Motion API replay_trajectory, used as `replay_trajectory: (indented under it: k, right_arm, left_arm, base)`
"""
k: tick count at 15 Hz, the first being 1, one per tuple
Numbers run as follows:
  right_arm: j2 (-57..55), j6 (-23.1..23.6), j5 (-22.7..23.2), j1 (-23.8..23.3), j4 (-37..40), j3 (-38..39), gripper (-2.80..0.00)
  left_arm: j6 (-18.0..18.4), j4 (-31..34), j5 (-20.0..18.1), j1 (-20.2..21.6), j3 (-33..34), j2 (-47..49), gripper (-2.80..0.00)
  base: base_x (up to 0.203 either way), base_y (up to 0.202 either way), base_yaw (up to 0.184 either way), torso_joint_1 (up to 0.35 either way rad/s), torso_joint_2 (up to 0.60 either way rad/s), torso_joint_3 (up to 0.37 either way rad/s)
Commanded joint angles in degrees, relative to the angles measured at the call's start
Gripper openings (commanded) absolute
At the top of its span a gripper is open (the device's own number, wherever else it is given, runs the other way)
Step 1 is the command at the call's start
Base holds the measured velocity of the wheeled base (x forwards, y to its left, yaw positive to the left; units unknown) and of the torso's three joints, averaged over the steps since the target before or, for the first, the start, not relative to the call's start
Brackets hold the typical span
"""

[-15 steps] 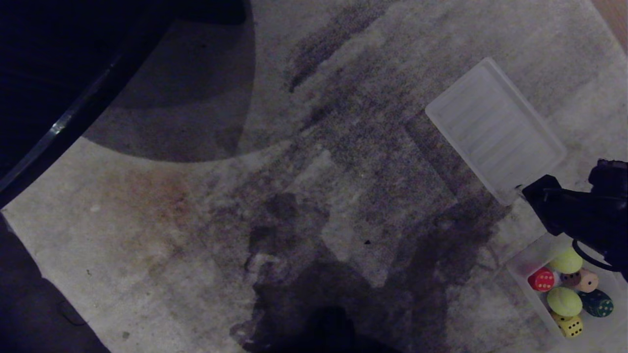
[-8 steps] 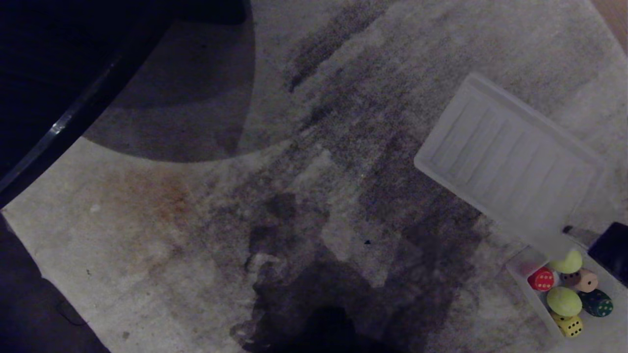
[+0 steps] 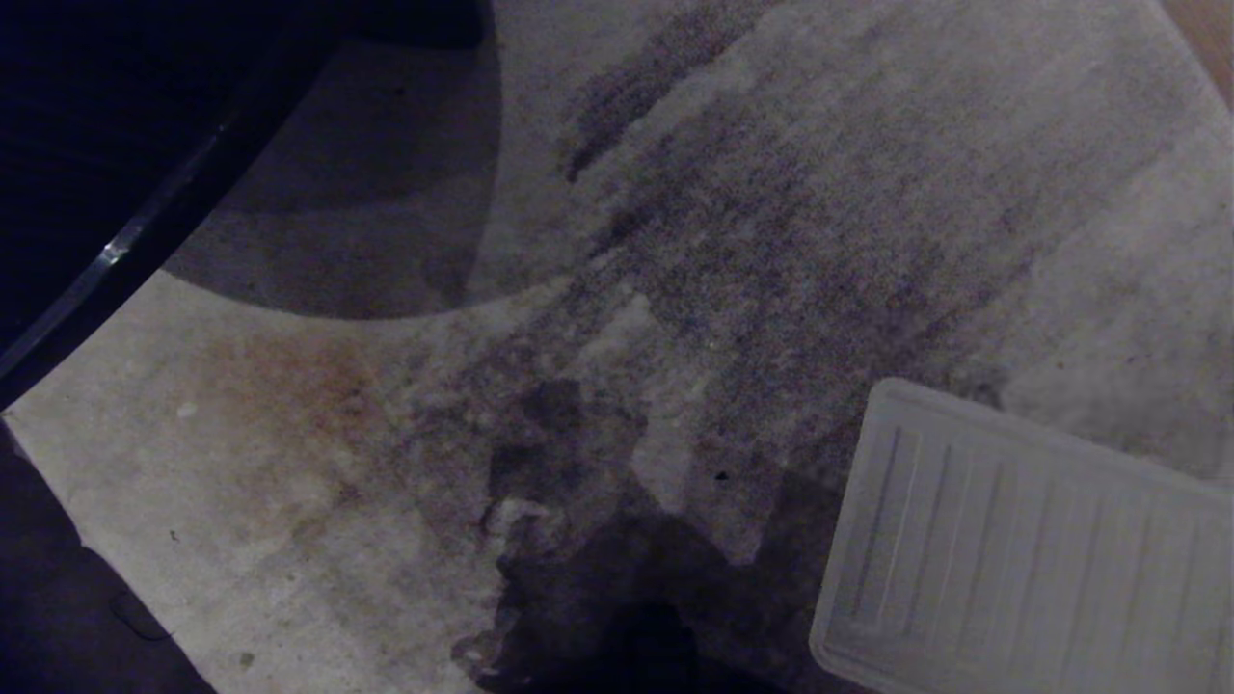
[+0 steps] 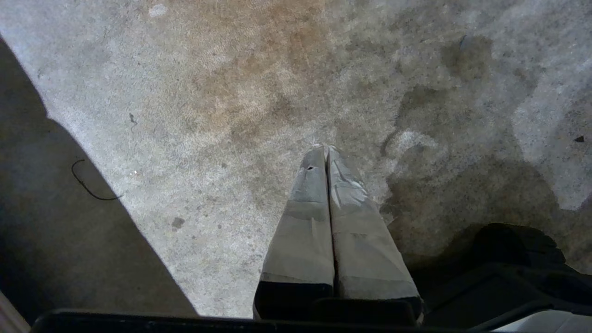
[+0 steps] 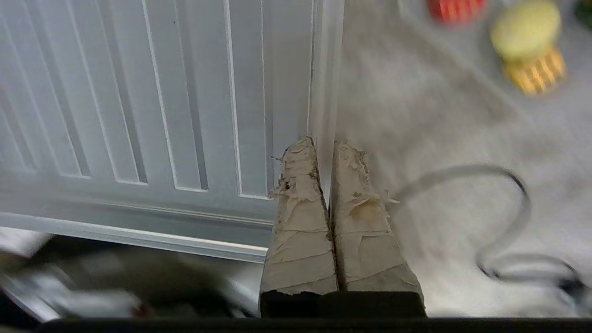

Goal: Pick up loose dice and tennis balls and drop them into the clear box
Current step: Close the lid

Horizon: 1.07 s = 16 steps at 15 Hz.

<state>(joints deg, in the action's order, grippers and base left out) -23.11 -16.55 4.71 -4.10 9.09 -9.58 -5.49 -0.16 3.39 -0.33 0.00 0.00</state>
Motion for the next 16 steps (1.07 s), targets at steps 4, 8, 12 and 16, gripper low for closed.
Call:
replay_trajectory:
  k: [4, 8, 12, 16]
  right_arm:
    - [8.38, 4.31, -1.27, 2.05, 3.30, 2.27, -2.80]
    - [10.47, 9.58, -8.01, 2.61, -5.30, 6.68, -2.80]
    - [12.99, 10.97, -6.95, 3.42, -8.96, 9.27, -2.80]
    - [20.95, 13.17, -5.26, 4.88, -8.23, 9.17, -2.80]
  left_arm:
    - [-0.05, -0.02, 0.04, -0.02, 0.09, 0.09, -2.80]
    - [-0.05, -0.02, 0.04, -0.02, 0.09, 0.09, -2.80]
    - [-0.05, -0.02, 0.04, -0.02, 0.09, 0.09, -2.80]
    - [-0.05, -0.02, 0.04, -0.02, 0.09, 0.09, -2.80]
  base:
    - [0.000, 0.000, 0.000, 0.000, 0.00, 0.000]
    - [0.000, 0.000, 0.000, 0.000, 0.00, 0.000]
    - [0.000, 0.000, 0.000, 0.000, 0.00, 0.000]
    - [0.000, 0.000, 0.000, 0.000, 0.00, 0.000]
